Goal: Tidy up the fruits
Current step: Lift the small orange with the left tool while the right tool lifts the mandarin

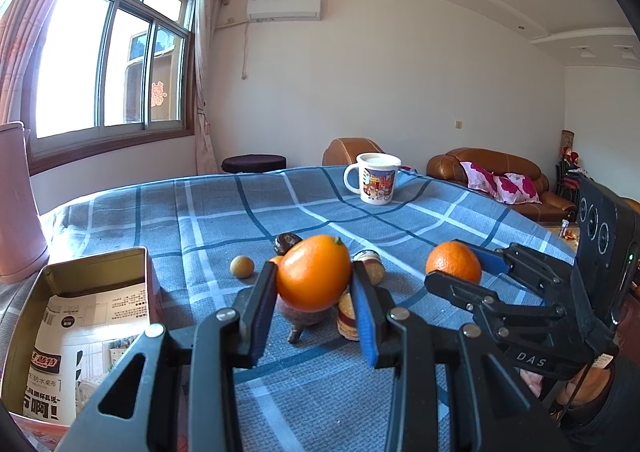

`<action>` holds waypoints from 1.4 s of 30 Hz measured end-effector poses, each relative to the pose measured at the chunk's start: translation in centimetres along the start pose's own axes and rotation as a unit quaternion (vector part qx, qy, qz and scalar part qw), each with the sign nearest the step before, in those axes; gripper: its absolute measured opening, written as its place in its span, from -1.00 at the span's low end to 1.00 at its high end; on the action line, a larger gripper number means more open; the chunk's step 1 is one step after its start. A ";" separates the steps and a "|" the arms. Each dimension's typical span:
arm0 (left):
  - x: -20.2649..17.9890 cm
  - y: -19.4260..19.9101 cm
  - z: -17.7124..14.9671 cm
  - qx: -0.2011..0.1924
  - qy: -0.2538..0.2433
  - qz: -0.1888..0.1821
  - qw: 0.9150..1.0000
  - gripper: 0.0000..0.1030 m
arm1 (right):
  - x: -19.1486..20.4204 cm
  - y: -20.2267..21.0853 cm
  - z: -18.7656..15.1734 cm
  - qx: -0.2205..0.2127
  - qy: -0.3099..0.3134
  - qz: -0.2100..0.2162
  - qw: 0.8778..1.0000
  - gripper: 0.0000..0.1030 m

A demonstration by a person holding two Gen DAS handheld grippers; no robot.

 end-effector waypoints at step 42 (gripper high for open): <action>2.6 2.4 1.4 -0.024 0.006 0.078 0.997 -0.26 | 2.2 -0.6 4.0 -0.002 0.027 0.028 0.999 -0.05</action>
Point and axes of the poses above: each gripper's, at about its wrist camera, not at the fingertips, and y roughly against the way its jaws point, x to its left, z to its top, the point moved 1 cm from there along -y, roughly the way its jaws point, and after that the axes turned 11 degrees about z, right-handed, at the moved point
